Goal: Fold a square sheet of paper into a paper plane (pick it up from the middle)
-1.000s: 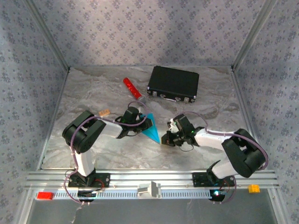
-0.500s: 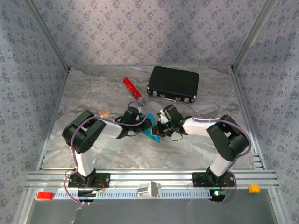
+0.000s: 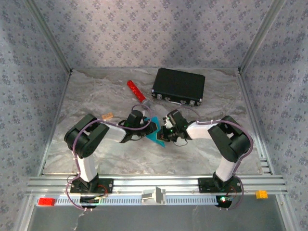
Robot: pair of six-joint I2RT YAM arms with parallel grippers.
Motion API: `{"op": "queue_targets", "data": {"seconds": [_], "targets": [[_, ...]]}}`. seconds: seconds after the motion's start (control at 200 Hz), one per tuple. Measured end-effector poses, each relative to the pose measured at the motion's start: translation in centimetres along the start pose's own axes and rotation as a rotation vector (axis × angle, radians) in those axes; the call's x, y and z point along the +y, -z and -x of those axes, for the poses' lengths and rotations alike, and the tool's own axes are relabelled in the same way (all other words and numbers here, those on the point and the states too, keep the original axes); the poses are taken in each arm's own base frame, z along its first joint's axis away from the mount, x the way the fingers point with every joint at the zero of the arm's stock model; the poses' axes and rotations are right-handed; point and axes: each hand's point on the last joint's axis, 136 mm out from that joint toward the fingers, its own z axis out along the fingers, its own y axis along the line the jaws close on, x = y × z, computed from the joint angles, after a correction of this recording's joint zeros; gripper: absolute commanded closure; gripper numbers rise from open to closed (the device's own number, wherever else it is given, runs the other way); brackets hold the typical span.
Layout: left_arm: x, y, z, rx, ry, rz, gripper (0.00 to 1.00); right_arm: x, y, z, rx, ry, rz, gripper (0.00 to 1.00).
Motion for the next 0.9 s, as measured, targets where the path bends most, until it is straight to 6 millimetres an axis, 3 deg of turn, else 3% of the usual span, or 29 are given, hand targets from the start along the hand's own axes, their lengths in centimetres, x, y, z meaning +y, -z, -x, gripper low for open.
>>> {"op": "queue_targets", "data": {"seconds": [0.33,0.59,0.899], "targets": [[-0.6,0.1,0.2,0.032,-0.023,0.015,0.82,-0.2,0.3,-0.2,-0.037,-0.029,0.054,1.0],[-3.4,2.7,1.2,-0.004,-0.071,-0.016,0.9,-0.2,0.3,-0.2,-0.038,-0.036,0.056,1.0],[-0.5,0.8,-1.2,0.083,-0.046,0.051,0.9,-0.2,0.3,-0.2,-0.038,-0.039,0.056,1.0]]}}
